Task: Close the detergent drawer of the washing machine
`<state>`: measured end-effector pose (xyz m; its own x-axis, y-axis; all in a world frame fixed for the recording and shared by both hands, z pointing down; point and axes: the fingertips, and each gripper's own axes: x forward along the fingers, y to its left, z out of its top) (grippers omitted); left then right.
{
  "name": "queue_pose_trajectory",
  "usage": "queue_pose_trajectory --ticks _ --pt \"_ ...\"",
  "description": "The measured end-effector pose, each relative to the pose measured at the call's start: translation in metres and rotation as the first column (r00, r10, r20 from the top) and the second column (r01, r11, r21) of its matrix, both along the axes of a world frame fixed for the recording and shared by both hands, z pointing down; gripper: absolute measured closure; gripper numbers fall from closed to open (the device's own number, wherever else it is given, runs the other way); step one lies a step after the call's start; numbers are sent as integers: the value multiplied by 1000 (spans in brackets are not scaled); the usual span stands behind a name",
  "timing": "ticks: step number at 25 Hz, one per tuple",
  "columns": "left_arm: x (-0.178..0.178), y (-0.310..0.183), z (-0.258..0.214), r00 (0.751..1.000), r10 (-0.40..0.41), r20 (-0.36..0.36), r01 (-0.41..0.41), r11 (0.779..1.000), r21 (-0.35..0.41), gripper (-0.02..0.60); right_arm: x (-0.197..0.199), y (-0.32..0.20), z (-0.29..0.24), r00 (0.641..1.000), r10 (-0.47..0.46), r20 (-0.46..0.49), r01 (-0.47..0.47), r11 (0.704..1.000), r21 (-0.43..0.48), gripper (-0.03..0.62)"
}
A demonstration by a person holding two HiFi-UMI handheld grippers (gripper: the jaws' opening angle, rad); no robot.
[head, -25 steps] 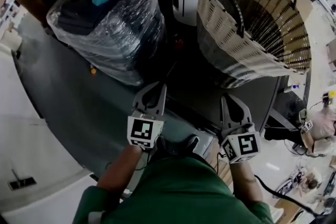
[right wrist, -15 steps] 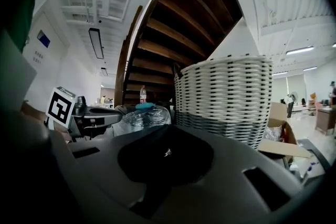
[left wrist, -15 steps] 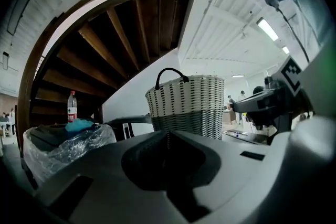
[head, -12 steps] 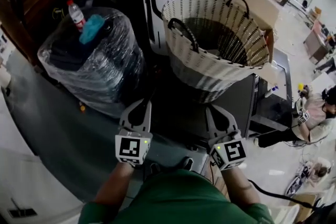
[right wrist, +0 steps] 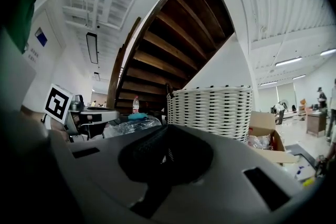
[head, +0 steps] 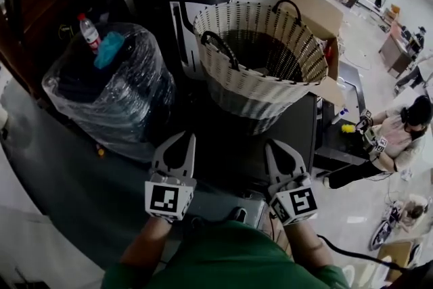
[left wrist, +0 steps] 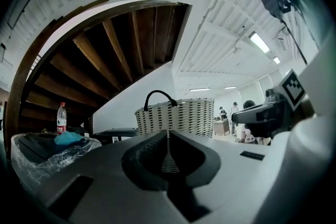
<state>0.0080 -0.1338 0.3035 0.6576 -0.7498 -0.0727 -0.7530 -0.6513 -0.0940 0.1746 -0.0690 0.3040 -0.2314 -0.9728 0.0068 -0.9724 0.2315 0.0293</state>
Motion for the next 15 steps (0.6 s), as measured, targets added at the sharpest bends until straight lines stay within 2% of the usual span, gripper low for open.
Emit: queue_pose_trajectory --ticks 9,15 --pt "8 6 5 1000 20 1 -20 1000 -21 555 1 12 -3 1000 4 -27 -4 1000 9 572" --pt "11 8 5 1000 23 7 -23 1000 -14 555 2 15 3 999 12 -37 -14 998 -61 572"
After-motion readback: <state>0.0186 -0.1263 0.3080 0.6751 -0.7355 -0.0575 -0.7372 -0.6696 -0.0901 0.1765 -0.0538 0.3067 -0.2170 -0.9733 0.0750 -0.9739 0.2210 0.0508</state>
